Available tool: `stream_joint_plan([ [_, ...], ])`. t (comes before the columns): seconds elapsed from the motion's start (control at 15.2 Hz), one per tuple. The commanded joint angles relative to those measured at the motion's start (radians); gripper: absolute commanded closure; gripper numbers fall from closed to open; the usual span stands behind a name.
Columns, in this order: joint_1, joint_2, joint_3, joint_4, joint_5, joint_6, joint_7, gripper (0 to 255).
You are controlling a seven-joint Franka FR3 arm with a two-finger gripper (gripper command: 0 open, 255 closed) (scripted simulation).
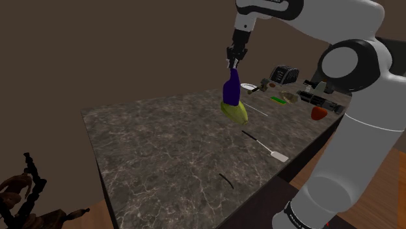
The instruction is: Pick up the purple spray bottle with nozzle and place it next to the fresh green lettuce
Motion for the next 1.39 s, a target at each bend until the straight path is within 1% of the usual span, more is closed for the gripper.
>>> stream_joint_plan([
  [0.0, 0.002, -0.015, 0.001, -0.05, -0.002, 0.035, 0.001, 255],
  [0.59, 0.005, -0.054, 0.003, -0.223, -0.009, 0.17, 0.006, 255],
  [1.32, 0.007, -0.069, 0.004, -0.39, -0.011, 0.323, 0.008, 255],
])
